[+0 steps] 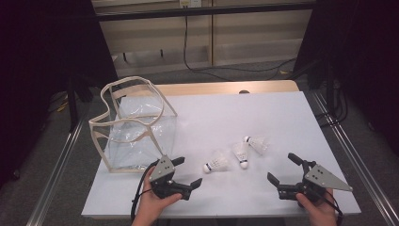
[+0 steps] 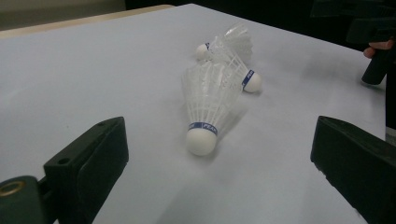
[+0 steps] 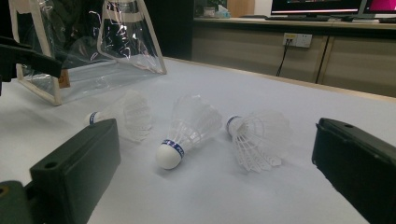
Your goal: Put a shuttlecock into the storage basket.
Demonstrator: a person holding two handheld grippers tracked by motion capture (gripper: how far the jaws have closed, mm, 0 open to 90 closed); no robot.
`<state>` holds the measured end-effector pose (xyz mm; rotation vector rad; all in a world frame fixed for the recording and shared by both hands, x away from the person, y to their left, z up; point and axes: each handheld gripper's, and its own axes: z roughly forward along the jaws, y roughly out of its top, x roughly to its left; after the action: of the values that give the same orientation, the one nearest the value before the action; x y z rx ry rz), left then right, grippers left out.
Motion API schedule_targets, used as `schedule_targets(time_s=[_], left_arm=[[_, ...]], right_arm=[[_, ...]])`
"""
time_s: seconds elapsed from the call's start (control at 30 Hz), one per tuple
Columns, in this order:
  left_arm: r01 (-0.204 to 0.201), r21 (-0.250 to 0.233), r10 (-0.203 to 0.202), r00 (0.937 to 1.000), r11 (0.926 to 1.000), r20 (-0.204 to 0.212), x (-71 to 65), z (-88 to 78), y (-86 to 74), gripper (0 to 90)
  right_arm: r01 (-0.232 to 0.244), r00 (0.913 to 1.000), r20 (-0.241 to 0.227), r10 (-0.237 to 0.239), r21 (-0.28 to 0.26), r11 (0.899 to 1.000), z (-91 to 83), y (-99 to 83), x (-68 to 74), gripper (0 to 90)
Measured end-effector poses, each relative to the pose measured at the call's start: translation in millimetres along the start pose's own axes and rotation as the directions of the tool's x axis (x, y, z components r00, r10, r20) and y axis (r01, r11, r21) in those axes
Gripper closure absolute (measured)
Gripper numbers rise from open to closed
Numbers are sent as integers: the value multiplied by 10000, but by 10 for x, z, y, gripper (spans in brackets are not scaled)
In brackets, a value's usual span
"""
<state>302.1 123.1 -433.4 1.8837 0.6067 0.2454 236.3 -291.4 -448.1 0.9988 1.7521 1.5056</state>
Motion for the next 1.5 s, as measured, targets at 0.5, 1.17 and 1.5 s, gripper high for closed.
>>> schedule_targets(time_s=[0.5, 1.17, 1.5], left_arm=[[8, 546, -11, 10000, 9985, 56, -9, 142, 17, 49], [29, 1040, -47, 9998, 9946, 174, -26, 299, 57, 55], [254, 1213, -284, 9993, 9923, 231, -27, 383, 69, 58]], right_arm=[[10, 10000, 4, -10, 21, 10000, -4, 1, -2, 9], [-24, 10000, -23, 24, 7, 10000, -3, 1, 0, 9], [-45, 10000, -34, 45, 24, 10000, -2, -1, 1, 9]])
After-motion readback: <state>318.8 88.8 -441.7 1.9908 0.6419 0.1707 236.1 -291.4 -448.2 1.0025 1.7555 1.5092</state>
